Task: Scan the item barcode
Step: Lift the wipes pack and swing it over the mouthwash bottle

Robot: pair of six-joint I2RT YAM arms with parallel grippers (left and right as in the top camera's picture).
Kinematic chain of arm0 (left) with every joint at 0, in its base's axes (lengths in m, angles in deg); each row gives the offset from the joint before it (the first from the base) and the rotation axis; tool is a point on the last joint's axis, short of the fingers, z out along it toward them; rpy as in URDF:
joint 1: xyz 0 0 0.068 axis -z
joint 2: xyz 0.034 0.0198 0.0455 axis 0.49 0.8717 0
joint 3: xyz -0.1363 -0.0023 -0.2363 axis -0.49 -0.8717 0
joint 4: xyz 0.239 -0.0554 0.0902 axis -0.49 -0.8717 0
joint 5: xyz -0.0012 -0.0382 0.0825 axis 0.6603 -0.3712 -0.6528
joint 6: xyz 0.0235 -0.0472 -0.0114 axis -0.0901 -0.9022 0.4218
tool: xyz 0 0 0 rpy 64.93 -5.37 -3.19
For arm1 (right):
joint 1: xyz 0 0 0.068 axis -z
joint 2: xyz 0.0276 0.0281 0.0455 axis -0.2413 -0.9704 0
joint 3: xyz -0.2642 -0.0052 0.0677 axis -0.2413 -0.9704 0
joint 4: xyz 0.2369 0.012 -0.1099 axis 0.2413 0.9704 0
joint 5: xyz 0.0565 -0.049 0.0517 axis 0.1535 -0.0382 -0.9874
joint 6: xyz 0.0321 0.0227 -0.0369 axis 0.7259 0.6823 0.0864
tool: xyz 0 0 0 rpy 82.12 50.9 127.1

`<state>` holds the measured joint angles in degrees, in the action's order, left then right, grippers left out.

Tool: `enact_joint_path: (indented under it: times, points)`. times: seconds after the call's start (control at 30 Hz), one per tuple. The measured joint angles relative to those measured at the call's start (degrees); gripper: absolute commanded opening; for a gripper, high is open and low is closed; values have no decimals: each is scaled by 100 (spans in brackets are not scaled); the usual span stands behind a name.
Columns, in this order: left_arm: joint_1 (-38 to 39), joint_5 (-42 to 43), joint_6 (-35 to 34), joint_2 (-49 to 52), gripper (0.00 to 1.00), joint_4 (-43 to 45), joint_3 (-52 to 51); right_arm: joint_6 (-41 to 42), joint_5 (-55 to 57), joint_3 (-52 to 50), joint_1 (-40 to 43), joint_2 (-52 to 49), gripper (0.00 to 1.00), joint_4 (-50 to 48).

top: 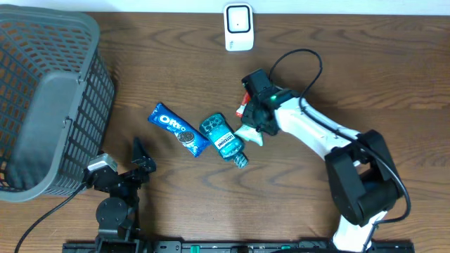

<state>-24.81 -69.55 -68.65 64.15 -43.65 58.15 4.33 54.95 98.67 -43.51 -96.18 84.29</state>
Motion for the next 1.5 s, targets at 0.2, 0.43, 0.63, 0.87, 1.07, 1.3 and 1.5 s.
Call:
enact_joint_path:
  times: [0.2,0.43,0.63,0.87,1.07,1.3,1.5]
  points:
    - [0,0,0,0,98,0,0,-1281,-3198,0,640,435,1,-341]
    - [0,0,0,0,98,0,0,-3615,-6704,7,1325,535,1,-761]
    - [0,0,0,0,98,0,0,-5901,-8021,7,1320,535,1,-807]
    - [0,0,0,0,98,-2,0,-7853,-8387,7,911,535,1,-984]
    - [0,0,0,0,98,-2,0,-8459,-8491,4,472,538,1,-2052]
    - [0,0,2,0,98,-2,0,-8096,-8548,-11,308,619,1,-3753]
    - [0,0,2,2,98,-2,0,-6881,-8609,-9,208,1012,1,-5718]
